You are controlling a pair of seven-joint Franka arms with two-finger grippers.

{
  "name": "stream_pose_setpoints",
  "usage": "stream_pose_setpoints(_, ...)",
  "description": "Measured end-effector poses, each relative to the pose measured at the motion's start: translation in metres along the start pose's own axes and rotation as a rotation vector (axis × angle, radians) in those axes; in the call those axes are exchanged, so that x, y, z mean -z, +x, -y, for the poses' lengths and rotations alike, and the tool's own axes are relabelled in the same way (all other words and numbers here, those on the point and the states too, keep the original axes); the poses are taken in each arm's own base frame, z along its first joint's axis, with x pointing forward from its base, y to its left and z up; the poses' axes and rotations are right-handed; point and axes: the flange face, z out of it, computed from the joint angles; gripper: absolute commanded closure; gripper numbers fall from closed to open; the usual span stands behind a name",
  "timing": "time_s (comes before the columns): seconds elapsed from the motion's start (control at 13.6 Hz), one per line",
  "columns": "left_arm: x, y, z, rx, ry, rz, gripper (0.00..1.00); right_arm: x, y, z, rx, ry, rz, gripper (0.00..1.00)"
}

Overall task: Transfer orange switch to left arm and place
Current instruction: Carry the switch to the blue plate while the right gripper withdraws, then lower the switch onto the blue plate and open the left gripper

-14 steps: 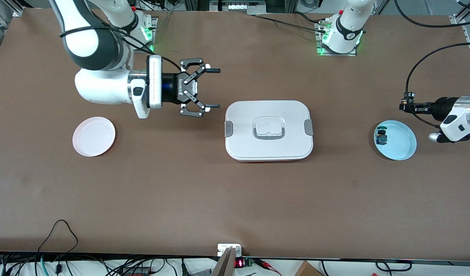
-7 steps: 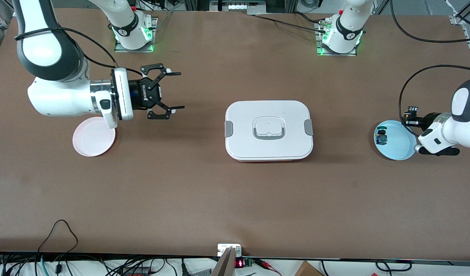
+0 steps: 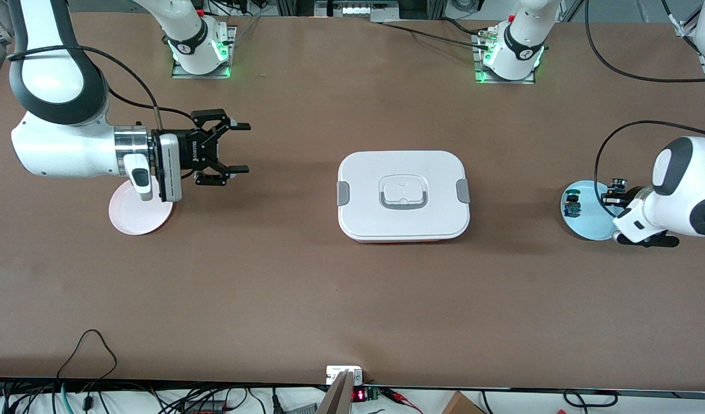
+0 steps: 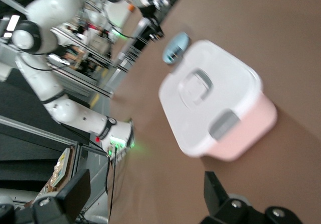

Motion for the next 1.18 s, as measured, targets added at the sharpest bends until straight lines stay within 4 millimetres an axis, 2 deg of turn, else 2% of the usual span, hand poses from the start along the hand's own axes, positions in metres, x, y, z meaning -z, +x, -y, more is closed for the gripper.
stream_pose_setpoints(0.29,-0.023,0.013,0.000,0.021,0.000,-0.018,0.99,0.032,-0.002,-0.003,-0.184,-0.243,0.165,0.00)
stream_pose_setpoints(0.52,-0.050,0.020,0.017,0.044,-0.033,-0.022,0.97,0.055,0.000,0.000,-0.254,-0.438,0.264,0.00)
stream_pose_setpoints(0.66,-0.063,0.022,0.023,0.046,-0.038,-0.017,0.96,0.072,0.007,0.011,-0.381,-0.547,0.269,0.00)
stream_pose_setpoints(0.96,-0.066,0.023,0.021,0.025,0.002,-0.021,0.93,0.098,0.013,0.053,-0.711,-0.772,0.233,0.00)
stream_pose_setpoints(1.11,-0.068,0.025,0.019,0.009,0.010,-0.038,0.91,0.098,0.017,0.067,-0.826,-0.840,0.174,0.00)
stream_pose_setpoints(1.18,-0.070,0.027,0.017,-0.001,0.009,-0.047,0.89,0.097,0.017,0.068,-0.834,-0.868,0.177,0.00)
